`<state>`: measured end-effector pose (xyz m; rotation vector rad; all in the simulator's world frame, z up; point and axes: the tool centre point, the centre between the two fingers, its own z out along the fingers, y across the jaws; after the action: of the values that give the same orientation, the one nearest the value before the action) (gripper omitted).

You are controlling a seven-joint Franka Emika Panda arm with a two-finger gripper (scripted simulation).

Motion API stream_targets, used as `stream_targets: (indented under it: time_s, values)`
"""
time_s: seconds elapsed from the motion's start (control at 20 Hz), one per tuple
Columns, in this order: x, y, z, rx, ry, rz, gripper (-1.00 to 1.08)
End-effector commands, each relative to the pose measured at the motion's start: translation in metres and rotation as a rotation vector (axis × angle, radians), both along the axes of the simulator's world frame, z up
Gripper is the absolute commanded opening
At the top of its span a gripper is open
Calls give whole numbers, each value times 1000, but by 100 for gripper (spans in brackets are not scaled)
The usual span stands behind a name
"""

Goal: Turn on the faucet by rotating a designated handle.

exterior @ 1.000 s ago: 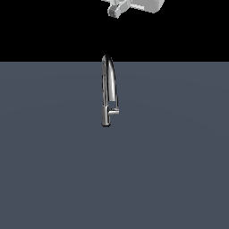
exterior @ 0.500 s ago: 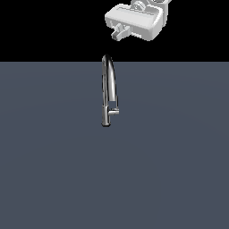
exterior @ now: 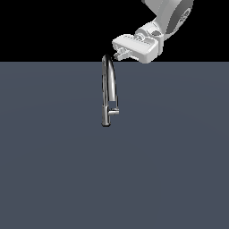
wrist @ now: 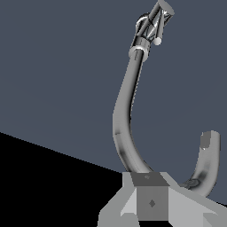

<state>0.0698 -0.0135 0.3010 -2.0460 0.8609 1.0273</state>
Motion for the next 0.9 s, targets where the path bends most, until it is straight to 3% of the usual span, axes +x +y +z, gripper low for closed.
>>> stream_targets:
  time_s: [0.0,0.85]
  values:
    - [8,-1,-16,37,44,-33,-100]
    - [45,2,-135,279,348,-263,-100]
